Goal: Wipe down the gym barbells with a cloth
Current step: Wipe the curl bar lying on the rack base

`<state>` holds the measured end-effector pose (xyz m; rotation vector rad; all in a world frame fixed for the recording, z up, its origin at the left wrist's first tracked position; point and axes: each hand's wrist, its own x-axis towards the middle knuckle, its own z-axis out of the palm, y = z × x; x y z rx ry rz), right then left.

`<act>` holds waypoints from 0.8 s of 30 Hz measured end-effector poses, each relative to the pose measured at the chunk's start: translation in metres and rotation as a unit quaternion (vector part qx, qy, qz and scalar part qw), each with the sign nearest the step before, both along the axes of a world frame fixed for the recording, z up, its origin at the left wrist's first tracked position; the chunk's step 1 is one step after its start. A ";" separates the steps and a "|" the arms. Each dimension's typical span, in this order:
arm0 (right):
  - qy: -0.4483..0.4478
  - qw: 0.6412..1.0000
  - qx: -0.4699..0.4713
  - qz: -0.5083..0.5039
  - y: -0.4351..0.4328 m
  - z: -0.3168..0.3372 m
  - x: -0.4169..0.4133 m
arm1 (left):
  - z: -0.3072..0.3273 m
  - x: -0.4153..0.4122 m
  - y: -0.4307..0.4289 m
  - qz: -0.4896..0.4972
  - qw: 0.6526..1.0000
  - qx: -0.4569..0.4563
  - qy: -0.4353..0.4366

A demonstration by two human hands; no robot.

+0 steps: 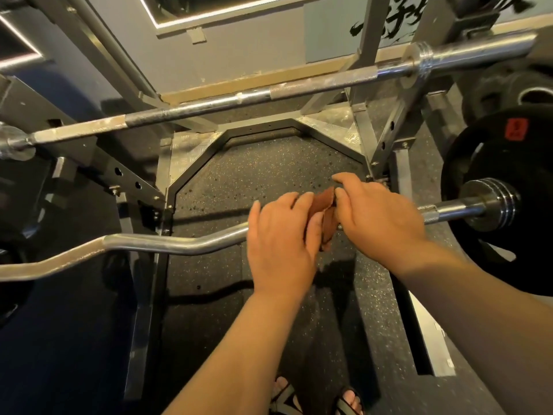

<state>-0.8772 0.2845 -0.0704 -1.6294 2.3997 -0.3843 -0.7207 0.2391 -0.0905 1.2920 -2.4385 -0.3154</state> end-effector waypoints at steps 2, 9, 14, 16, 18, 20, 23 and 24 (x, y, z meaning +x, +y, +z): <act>0.000 1.000 0.007 0.005 -0.001 0.000 0.001 | 0.000 -0.008 0.008 0.060 0.998 0.008 0.022; -0.043 0.999 0.004 -0.005 0.003 0.000 -0.002 | -0.003 -0.027 0.016 -0.021 0.996 0.030 0.080; -0.033 0.999 -0.023 0.004 0.005 -0.006 0.000 | 0.003 0.006 -0.006 0.016 0.999 0.001 0.028; -0.073 0.995 -0.068 -0.009 0.008 -0.004 -0.001 | 0.004 -0.003 -0.002 0.078 0.996 -0.005 0.032; -0.154 0.980 -0.127 -0.021 0.012 0.002 0.003 | 0.001 -0.015 0.004 0.093 0.994 -0.003 0.054; -0.197 0.972 -0.130 0.019 0.014 0.007 0.017 | -0.001 -0.019 0.007 0.063 0.993 0.004 0.096; -0.165 0.983 -0.072 0.038 0.016 0.001 0.039 | -0.003 -0.010 0.004 0.028 0.985 0.039 0.168; -0.135 0.988 -0.065 0.024 0.016 -0.002 0.042 | -0.003 -0.006 0.003 0.031 0.979 0.051 0.194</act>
